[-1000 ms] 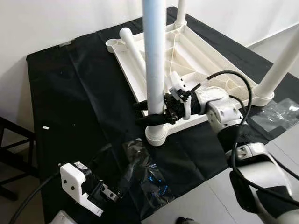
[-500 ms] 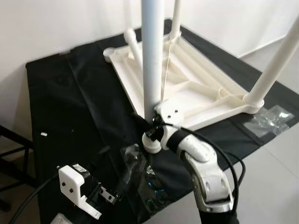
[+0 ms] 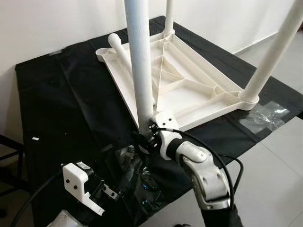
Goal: Building children table
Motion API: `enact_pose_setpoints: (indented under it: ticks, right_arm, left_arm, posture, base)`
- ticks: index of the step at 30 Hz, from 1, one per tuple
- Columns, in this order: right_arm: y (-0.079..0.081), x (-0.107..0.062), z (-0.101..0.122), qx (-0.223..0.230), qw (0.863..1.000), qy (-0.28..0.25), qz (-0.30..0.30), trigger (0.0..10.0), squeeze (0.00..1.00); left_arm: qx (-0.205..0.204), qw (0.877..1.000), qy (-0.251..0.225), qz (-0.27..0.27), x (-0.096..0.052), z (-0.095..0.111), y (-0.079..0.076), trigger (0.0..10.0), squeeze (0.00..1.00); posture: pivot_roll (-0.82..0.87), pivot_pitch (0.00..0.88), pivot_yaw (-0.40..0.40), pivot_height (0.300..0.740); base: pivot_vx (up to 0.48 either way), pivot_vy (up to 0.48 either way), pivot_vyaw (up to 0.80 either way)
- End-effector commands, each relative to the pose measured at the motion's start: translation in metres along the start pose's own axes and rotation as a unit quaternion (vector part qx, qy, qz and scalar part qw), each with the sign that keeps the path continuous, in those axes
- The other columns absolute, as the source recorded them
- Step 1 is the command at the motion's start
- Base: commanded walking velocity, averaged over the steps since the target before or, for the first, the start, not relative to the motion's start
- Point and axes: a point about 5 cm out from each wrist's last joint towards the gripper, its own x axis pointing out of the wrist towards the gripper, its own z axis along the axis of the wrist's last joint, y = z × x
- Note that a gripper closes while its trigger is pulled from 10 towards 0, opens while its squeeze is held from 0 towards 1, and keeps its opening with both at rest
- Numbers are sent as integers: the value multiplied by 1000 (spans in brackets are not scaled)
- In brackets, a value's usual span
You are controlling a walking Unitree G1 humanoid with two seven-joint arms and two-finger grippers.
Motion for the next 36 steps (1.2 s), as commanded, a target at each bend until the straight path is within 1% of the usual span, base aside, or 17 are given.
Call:
enact_pose_setpoints:
  ticks: [1,2,3,4,5,6,7,18,19,20,21,30,32,33,34,35,36]
  right_arm:
    - [1,4,17,-13,997,-34,71,10000,1000]
    - [-10,1,33,-73,982,-53,168,10000,855]
    - [-19,-4,45,-117,964,-59,231,10000,855]
    - [-19,-4,45,-117,964,-59,231,10000,855]
    - [-30,-6,53,-154,946,-53,281,10000,0]
    - [-30,-6,53,-154,946,-53,281,10000,0]
    - [-41,-5,57,-175,931,-41,316,10000,0]
    - [-52,13,79,-162,906,-50,387,10000,0]
    - [-54,14,80,-163,905,-50,391,4941,0]
    - [-56,16,81,-166,901,-50,399,4941,0]
    - [-57,16,80,-165,898,-50,406,0,0]
    - [-65,9,75,-173,889,-47,421,0,0]
    - [-69,3,73,-170,902,-56,392,0,0]
    - [-68,0,66,-155,918,-60,359,0,0]
    - [-68,0,66,-155,918,-60,359,0,0]
    - [-67,-1,61,-146,928,-62,337,0,0]
    - [-60,1,47,-117,949,-56,287,0,0]
  left_arm:
    - [1,1000,5,3,-2,-2,-1,10000,0]
    - [-1,1000,4,1,-2,-1,-2,10000,0]
    - [-2,1000,4,0,-2,-1,-3,10000,0]
    - [-2,1000,4,0,-2,-1,-3,10000,0]
    - [-3,1000,4,0,-3,0,-4,10000,0]
    - [-3,1000,4,0,-3,0,-4,10000,0]
    - [-3,1000,3,0,-3,1,-6,10000,0]
    - [-5,1000,9,-2,-8,4,-9,10000,0]
    - [-5,1000,9,-2,-8,4,-10,10000,0]
    - [-5,1000,10,-2,-8,4,-10,10000,0]
    - [-5,1000,10,-2,-9,4,-10,10000,0]
    - [-5,1000,12,-2,-8,4,-9,10000,0]
    - [-5,1000,12,-2,-8,4,-9,10000,0]
    - [-4,1000,12,-1,-8,4,-8,10000,0]
    - [-4,1000,12,-1,-8,4,-8,10000,0]
    - [-4,1000,12,0,-8,4,-8,10000,0]
    - [-3,1000,11,1,-8,4,-7,10000,0]
  posture:
    - [35,194,22,740]
    - [47,206,17,740]
    - [47,206,17,740]
    - [47,206,17,740]
    - [53,214,20,740]
    - [53,214,20,740]
    - [61,219,23,740]
    - [84,241,36,740]
    - [87,243,37,740]
    - [87,243,37,740]
    - [88,246,38,740]
    - [81,243,43,740]
    - [81,241,41,740]
    - [75,242,36,740]
    - [75,242,36,740]
    - [75,242,36,740]
    - [70,247,28,740]
  base:
    - [0,0,0]
    - [0,0,0]
    - [0,0,0]
    - [0,0,0]
    - [0,0,0]
    - [0,0,0]
    - [0,0,0]
    - [0,0,0]
    - [0,0,0]
    - [0,0,0]
    - [0,0,0]
    - [0,0,0]
    - [0,0,0]
    - [0,0,0]
    - [0,0,0]
    - [0,0,0]
    - [0,0,0]
